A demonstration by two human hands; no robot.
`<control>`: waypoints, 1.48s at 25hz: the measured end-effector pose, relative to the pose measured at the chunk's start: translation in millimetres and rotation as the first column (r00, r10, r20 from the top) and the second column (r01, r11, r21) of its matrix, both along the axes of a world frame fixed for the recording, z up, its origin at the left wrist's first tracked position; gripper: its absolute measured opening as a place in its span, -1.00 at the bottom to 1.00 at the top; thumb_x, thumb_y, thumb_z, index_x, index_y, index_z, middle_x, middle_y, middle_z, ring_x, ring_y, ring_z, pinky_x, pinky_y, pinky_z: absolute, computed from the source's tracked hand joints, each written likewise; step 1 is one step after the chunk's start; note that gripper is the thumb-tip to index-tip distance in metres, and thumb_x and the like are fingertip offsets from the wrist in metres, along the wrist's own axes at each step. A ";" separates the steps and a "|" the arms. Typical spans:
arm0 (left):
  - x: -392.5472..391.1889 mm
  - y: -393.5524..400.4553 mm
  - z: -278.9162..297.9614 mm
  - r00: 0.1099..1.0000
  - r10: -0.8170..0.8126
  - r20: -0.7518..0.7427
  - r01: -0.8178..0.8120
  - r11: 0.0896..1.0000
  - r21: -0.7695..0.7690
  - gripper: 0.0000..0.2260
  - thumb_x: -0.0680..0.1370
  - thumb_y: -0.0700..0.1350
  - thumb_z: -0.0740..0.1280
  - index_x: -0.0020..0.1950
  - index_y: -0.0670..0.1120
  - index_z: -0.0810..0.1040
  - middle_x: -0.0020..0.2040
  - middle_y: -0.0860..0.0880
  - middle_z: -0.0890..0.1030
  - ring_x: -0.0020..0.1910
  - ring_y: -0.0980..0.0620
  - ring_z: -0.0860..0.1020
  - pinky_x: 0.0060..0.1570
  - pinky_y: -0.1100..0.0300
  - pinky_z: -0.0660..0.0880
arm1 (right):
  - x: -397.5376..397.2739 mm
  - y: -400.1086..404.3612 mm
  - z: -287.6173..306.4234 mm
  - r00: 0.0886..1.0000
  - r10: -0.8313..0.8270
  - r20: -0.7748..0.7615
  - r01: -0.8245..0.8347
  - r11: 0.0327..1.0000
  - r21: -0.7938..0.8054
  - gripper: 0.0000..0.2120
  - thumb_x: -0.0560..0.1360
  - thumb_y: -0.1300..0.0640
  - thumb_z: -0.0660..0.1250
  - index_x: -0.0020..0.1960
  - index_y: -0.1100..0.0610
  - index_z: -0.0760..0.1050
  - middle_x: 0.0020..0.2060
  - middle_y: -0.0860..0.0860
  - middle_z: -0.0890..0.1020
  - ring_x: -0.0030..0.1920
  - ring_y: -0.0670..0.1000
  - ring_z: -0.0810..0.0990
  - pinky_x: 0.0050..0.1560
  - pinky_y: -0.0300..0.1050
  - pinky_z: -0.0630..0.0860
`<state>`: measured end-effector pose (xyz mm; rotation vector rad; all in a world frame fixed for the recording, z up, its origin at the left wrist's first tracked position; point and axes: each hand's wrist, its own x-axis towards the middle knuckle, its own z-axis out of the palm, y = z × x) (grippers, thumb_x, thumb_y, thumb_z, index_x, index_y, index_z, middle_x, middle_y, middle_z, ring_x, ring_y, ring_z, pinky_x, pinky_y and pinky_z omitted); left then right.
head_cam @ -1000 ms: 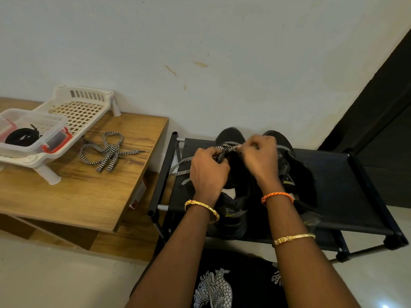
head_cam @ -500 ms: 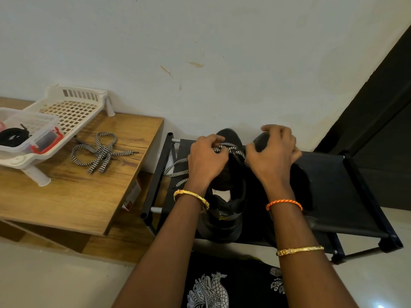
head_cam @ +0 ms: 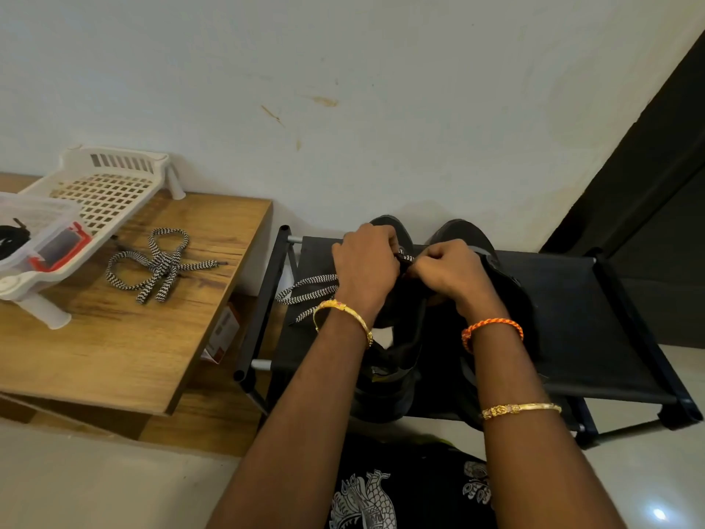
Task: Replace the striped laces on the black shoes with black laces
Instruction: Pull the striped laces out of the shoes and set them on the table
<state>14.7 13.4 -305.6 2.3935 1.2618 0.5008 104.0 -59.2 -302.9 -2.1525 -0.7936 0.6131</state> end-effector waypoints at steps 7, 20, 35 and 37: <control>-1.3 -3.1 -3.8 0.997 -0.029 -0.066 0.041 0.981 0.190 -0.91 0.50 -0.11 0.31 -0.06 -0.02 0.60 -0.02 -0.03 0.58 0.01 -0.09 0.54 -0.11 0.11 0.26 | 6.7 2.6 5.2 0.947 0.006 -0.320 -0.019 0.999 -0.039 -0.93 0.31 0.31 0.38 -0.24 0.19 0.52 -0.33 0.10 0.56 -0.33 0.05 0.58 -0.52 -0.25 0.46; 1.8 -4.2 -13.3 1.000 -0.016 0.027 0.012 0.990 0.143 -0.89 0.55 -0.11 0.25 -0.04 -0.12 0.54 -0.03 -0.07 0.55 -0.05 -0.08 0.53 -0.19 0.16 0.28 | 6.4 3.6 -1.3 0.946 -0.035 -0.322 0.028 0.999 -0.026 -0.93 0.29 0.26 0.38 -0.22 0.19 0.57 -0.29 0.09 0.62 -0.25 0.03 0.62 -0.48 -0.24 0.49; -17.3 18.4 1.9 0.789 0.400 0.466 0.064 0.702 -0.710 -0.83 0.51 -0.14 0.20 -0.03 -0.10 0.58 -0.07 -0.06 0.55 -0.18 0.02 0.49 -0.16 0.13 0.54 | 10.6 5.5 -5.4 0.941 -0.046 -0.334 0.028 0.998 -0.057 -0.80 0.31 0.25 0.43 -0.07 0.25 0.59 -0.20 0.10 0.60 -0.20 0.04 0.59 -0.48 -0.24 0.49; -17.8 7.9 1.3 0.960 0.114 0.254 0.021 0.879 -0.477 -0.82 0.45 0.02 0.27 -0.06 -0.01 0.60 0.07 -0.08 0.58 0.10 -0.06 0.48 0.13 0.03 0.45 | 10.4 5.7 -5.6 0.946 -0.045 -0.322 0.027 0.998 -0.058 -0.83 0.30 0.24 0.41 -0.11 0.23 0.58 -0.21 0.10 0.61 -0.20 0.03 0.60 -0.48 -0.24 0.49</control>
